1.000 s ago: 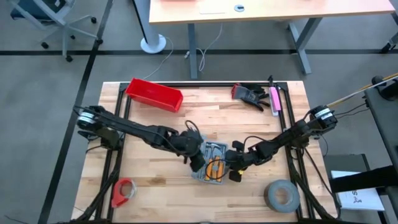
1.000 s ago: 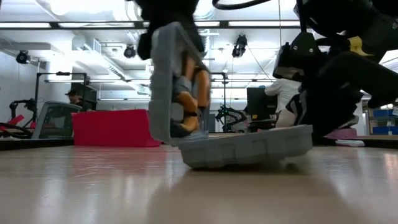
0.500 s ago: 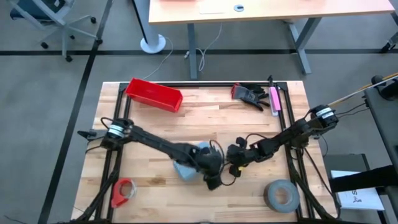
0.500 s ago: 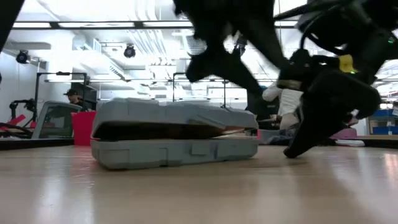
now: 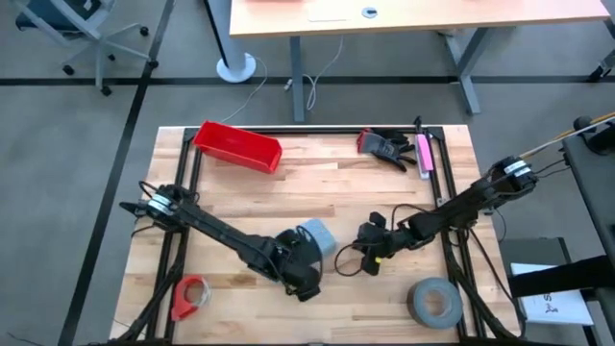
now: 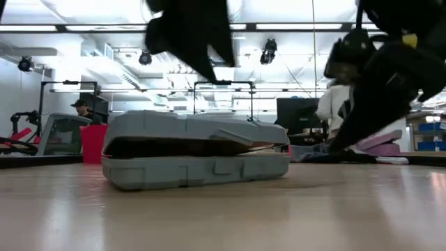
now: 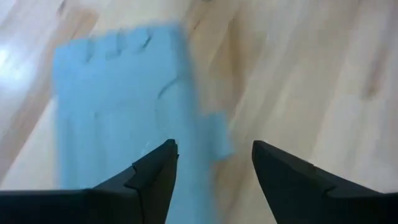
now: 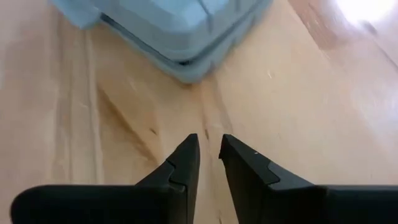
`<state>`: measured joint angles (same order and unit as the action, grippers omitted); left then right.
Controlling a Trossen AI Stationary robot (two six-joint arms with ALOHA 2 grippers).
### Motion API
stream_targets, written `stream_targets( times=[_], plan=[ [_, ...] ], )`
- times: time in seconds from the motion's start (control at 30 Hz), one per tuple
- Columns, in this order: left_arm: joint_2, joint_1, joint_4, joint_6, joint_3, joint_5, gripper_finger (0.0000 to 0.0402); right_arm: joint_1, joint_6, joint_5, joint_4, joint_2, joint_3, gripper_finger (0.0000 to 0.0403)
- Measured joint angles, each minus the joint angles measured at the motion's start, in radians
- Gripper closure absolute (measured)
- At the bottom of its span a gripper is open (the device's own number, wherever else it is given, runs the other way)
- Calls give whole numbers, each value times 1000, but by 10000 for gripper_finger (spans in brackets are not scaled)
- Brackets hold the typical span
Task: Prefit tool cases
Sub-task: Close the prefit tool case
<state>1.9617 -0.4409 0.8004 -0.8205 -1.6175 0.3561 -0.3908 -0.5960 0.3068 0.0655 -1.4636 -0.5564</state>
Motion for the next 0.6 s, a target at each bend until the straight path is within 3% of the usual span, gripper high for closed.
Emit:
stream_targets(
  times=[0.2,0.6],
  plan=[
    [-7,3,110,-65,88,-6,205,-3,68,-7,-22,5,-73,352],
    [-17,-6,-136,-125,260,-34,215,-3,153,-23,-20,5,-171,344]
  ],
)
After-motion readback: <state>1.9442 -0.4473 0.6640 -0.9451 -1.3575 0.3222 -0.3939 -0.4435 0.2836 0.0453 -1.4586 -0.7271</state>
